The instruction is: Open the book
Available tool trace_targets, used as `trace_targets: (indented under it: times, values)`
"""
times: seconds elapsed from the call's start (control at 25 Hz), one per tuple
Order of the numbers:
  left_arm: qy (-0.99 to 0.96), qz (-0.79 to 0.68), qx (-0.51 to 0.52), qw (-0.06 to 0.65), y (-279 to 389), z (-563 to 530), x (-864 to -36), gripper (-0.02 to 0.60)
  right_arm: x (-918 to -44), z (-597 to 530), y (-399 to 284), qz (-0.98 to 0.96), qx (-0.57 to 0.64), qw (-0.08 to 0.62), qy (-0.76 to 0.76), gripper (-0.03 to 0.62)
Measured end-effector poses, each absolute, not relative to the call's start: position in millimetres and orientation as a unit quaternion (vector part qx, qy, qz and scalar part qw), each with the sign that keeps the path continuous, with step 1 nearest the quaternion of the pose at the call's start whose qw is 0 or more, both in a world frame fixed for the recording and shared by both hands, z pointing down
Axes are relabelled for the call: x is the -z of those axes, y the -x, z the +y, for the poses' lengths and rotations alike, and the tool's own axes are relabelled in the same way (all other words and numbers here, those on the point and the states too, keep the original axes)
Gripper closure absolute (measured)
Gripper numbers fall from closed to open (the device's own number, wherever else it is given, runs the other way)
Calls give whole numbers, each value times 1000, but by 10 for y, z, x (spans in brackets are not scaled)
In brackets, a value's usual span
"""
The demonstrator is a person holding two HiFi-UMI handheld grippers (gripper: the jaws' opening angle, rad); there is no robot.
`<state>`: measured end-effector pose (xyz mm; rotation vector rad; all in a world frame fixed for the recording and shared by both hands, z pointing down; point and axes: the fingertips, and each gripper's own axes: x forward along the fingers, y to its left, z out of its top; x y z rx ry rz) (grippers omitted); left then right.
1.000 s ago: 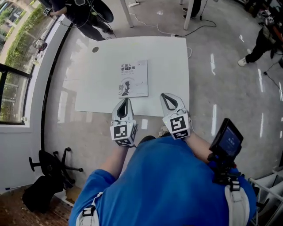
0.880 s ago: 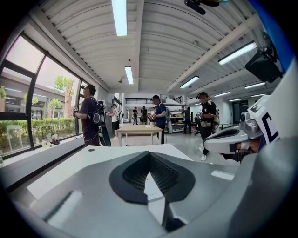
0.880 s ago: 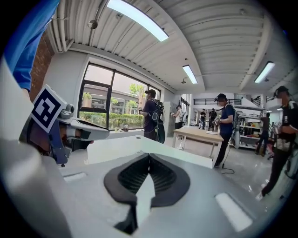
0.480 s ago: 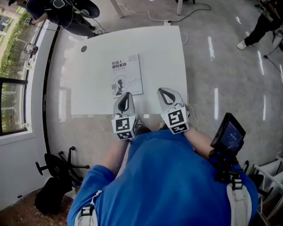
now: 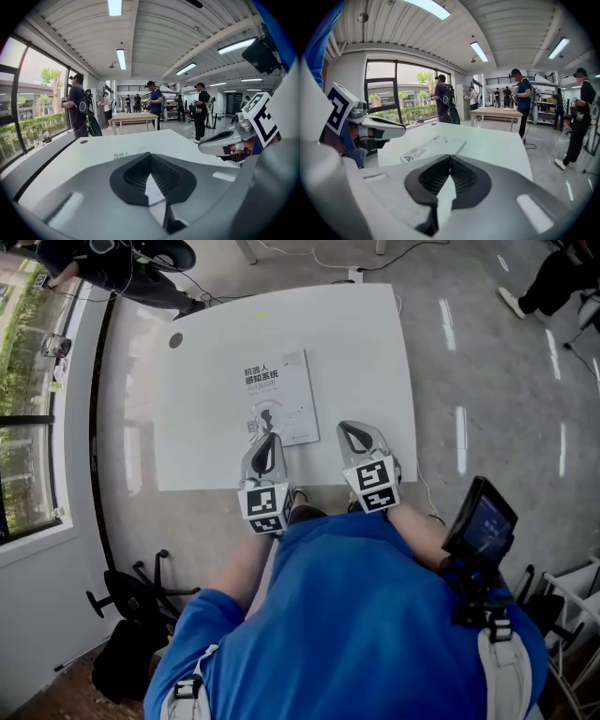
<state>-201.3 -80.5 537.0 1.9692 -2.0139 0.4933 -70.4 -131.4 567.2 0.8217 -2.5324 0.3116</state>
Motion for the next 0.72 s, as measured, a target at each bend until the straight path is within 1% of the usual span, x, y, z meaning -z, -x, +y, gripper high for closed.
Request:
trace_targets:
  times: [0.28, 0.6, 0.64, 0.72]
  values:
    - [-720, -654, -172, 155, 2291, -993, -5441, 579, -5864, -1528, 1030, -895, -144, 258, -333, 591]
    - [-751, -622, -167, 147, 2844, -1055, -5469, 578, -6154, -1606, 1397, -862, -182, 294, -371, 585]
    - [-754, -618, -166, 147, 2915, -1052, -5473, 578, -6189, -1612, 1431, -857, -191, 298, -375, 573]
    - [-759, -612, -166, 147, 3049, -1047, -5491, 579, -6263, -1630, 1486, -847, -208, 307, -381, 526]
